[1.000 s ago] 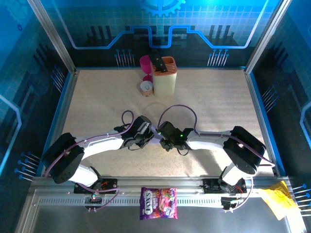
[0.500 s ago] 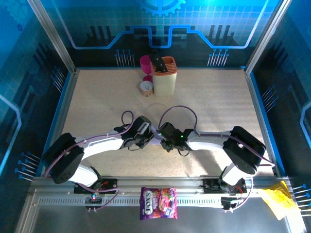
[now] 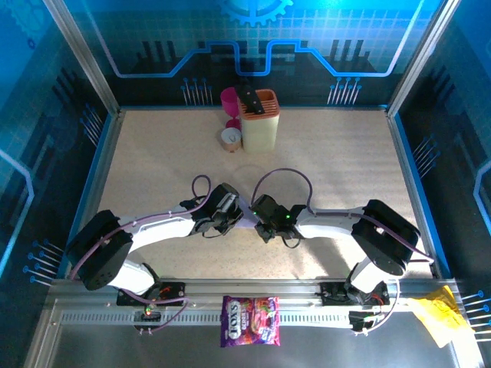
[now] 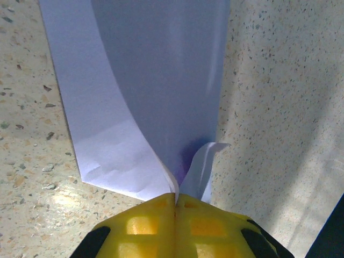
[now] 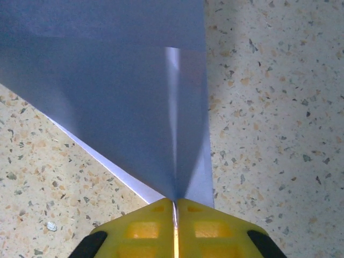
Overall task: Fold a paper plane with a square sheet of paper (pick it up from the middle)
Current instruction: Fourth fold the wing at the center of the table.
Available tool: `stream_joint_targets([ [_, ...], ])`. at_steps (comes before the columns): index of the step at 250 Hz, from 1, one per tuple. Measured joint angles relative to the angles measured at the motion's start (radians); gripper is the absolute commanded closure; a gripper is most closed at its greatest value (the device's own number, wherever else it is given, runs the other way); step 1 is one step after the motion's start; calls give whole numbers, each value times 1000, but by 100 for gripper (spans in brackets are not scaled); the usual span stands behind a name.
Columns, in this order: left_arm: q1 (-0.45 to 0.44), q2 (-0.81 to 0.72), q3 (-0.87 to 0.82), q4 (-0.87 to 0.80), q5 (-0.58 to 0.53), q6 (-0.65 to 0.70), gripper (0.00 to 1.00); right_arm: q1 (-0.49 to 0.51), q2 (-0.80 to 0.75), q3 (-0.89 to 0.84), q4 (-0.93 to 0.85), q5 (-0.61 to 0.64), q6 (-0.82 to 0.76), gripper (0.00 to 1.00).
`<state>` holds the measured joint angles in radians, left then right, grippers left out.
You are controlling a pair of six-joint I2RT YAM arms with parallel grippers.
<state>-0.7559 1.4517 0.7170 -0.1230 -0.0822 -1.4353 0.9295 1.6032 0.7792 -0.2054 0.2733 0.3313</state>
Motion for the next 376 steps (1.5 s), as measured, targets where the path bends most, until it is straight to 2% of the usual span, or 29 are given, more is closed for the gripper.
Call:
stream_joint_targets([
  [22,0,0,0,0,0,0,100,-1,0,0,2,0,4,100],
  [78,0,0,0,0,-1,0,100,-24,0,-5,14,-45,4,100],
  [128,-1,-21,0,-11,-15,43,54,-82,-9,-34,58,-158,9,100],
  [146,-1,-38,2,-23,-31,59,43,-108,-12,-44,72,-208,16,100],
  [166,-1,-57,10,-46,-49,79,38,-140,-14,-54,89,-270,26,100],
  [225,-1,-105,18,-89,-97,144,40,-277,-3,-79,118,-515,80,100],
  [287,-1,-89,25,-100,-105,267,59,-395,97,-42,113,-772,119,100],
  [329,-3,-51,27,-45,-85,396,73,-428,148,6,51,-849,121,100],
  [376,-3,20,28,80,3,535,85,-446,172,31,-2,-880,120,100],
])
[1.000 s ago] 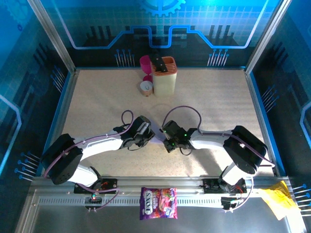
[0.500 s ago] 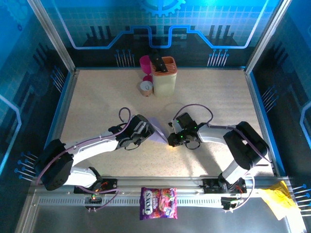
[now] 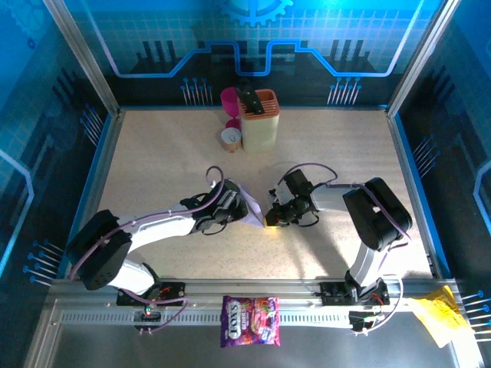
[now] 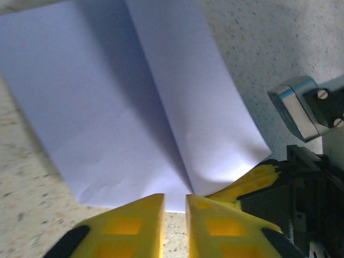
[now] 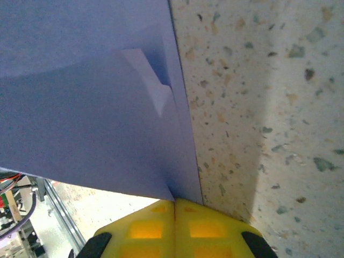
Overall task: Fold a paper plane with a square sheet of paper (pick it up from the middle)
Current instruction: Fourth fold the wing at the center of the table.
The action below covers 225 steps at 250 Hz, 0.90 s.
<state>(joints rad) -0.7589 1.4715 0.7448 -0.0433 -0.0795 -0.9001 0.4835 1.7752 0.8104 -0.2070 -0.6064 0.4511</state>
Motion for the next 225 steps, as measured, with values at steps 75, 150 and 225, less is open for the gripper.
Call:
stream_joint_targets([
  [75,-11,83,27,130,69,79,71,-3,6,6,-12,-8,-3,100],
  [150,-11,25,27,153,39,26,39,-1,-3,6,-20,2,-4,100],
  [225,-8,-17,20,142,-6,6,39,65,-92,29,-150,154,-38,100],
])
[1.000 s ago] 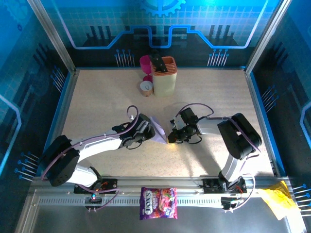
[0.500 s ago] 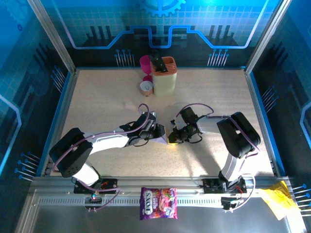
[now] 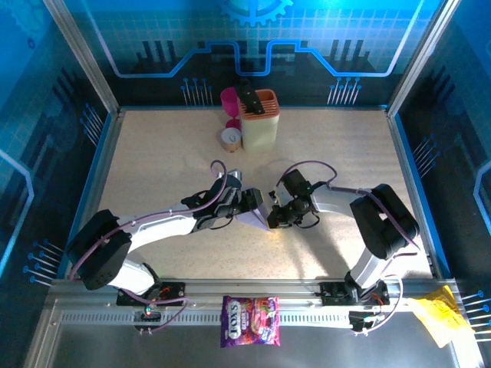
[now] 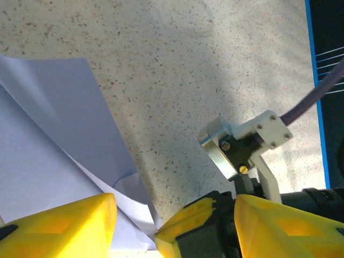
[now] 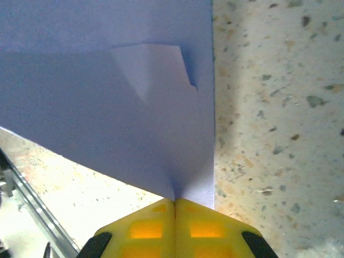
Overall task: Fold a paper plane with a square sheet of paper (pick it up from the middle)
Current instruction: Fourth fold the wing at the center of the table.
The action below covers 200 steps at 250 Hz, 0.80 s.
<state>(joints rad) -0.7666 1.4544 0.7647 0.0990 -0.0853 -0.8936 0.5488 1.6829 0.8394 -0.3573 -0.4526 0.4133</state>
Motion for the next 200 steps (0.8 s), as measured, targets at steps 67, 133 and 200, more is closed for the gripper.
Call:
stream_joint_targets([
  [67,23,-3,-37,-7,0,-24,40,60,6,61,-75,93,-34,100],
  [133,45,-3,-49,-5,11,-24,41,60,76,116,-128,74,-68,100],
  [200,57,-3,-50,-3,31,-24,41,48,148,162,-150,-16,-81,100],
])
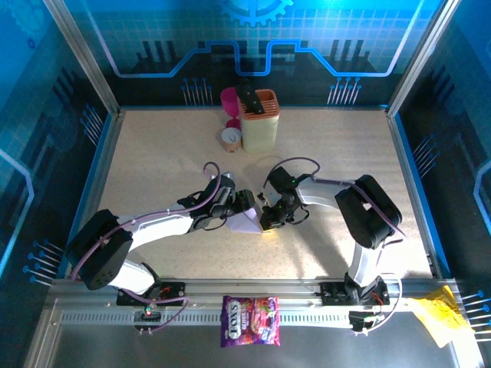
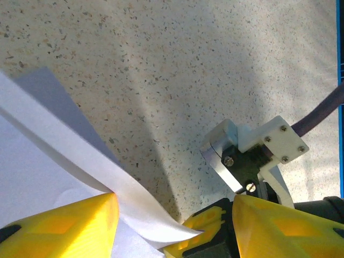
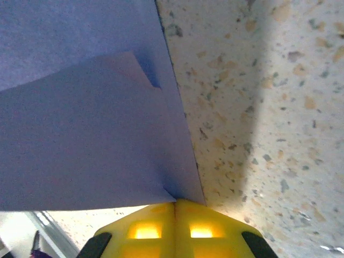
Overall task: Fold a paper plane with a square sheet of paper (pick it up from the middle)
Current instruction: Fourth fold the wing at the center of the table.
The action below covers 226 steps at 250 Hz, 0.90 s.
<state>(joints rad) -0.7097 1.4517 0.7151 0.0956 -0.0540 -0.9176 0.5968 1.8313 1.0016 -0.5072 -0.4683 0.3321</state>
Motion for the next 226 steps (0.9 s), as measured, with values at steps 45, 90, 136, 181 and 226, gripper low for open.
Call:
stream_joint_targets([
  [45,0,0,-2,1,12,2,48,-22,6,-7,3,-42,4,100],
  [90,0,0,-18,15,39,1,41,-25,6,-15,17,-50,9,100],
  [136,0,-4,-17,18,72,-6,29,-26,-11,-36,42,-52,27,100],
  [181,0,4,26,-44,105,-10,28,-26,-48,-43,44,-33,42,100],
  [226,0,40,76,-97,127,-19,31,-23,-85,-43,44,-9,49,100],
])
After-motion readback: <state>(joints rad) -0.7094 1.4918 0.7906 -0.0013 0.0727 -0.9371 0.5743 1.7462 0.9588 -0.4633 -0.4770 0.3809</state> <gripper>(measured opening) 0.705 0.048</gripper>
